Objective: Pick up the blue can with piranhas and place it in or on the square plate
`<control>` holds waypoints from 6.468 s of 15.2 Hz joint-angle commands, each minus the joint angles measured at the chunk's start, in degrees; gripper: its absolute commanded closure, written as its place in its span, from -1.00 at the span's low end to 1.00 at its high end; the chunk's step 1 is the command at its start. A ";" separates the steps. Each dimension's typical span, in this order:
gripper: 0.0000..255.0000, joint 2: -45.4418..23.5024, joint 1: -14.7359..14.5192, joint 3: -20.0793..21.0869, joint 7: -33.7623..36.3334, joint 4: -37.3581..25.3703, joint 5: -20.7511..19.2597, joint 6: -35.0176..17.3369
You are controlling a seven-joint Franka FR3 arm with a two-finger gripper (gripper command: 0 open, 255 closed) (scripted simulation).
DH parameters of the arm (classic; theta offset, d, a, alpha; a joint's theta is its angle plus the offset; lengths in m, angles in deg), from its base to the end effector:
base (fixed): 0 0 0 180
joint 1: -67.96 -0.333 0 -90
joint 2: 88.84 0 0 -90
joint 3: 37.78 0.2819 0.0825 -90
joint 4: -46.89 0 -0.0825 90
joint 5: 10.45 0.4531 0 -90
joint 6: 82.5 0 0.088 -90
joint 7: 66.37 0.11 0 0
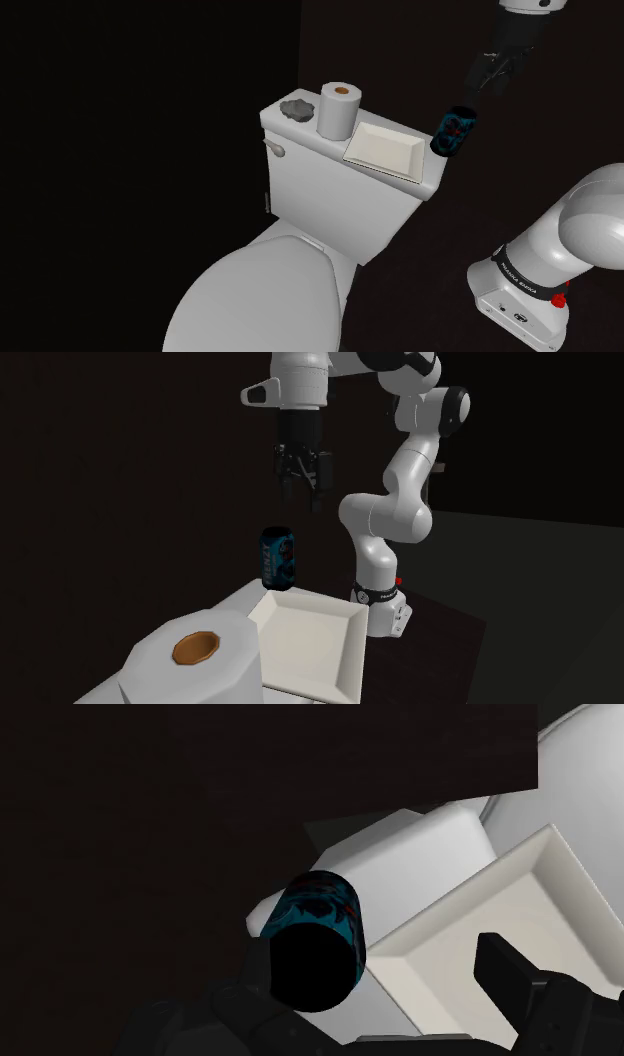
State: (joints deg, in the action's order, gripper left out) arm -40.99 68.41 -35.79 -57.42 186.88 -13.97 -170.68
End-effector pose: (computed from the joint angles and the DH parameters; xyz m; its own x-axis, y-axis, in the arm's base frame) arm 0.3825 0.0041 0.5333 0.9881 -0.1434 -0.0548 -0.1377 -0.9857 0.0967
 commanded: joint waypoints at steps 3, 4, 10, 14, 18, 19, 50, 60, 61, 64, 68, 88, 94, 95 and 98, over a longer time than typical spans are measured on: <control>-1.00 1.18 0.91 -3.15 -1.44 3.88 0.23 -4.29; -1.00 1.60 1.40 -4.74 -2.21 5.73 0.34 -6.48; -1.00 2.17 2.18 -7.23 -3.33 11.45 0.33 -12.63; -1.00 2.17 2.25 -7.37 -3.31 14.20 0.19 -15.38; -1.00 2.16 2.25 -7.37 -3.31 14.19 0.18 -15.39; -1.00 2.16 2.25 -7.37 -3.31 14.19 0.18 -15.39; 1.00 -0.09 1.30 -5.46 -2.00 -0.52 1.85 -2.90; 1.00 -12.16 -2.71 5.61 10.17 -11.37 8.97 -4.50; 1.00 -13.60 -2.97 6.64 11.37 -12.79 9.40 -4.61; 1.00 -15.14 -3.32 7.95 12.75 -12.84 9.94 -6.20; 1.00 -14.76 -3.43 8.15 12.63 -9.48 10.14 -9.18; 1.00 -14.93 -3.73 8.94 12.31 0.13 10.82 -18.97; -1.00 -14.93 -3.73 8.94 12.31 0.13 10.82 -18.97; -1.00 -14.74 -3.66 8.75 12.34 -1.65 10.66 -16.99; -1.00 -14.66 -3.46 8.26 12.44 -6.94 10.26 -11.62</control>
State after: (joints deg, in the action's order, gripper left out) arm -55.45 64.87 -27.39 -44.98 181.54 -3.58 -183.78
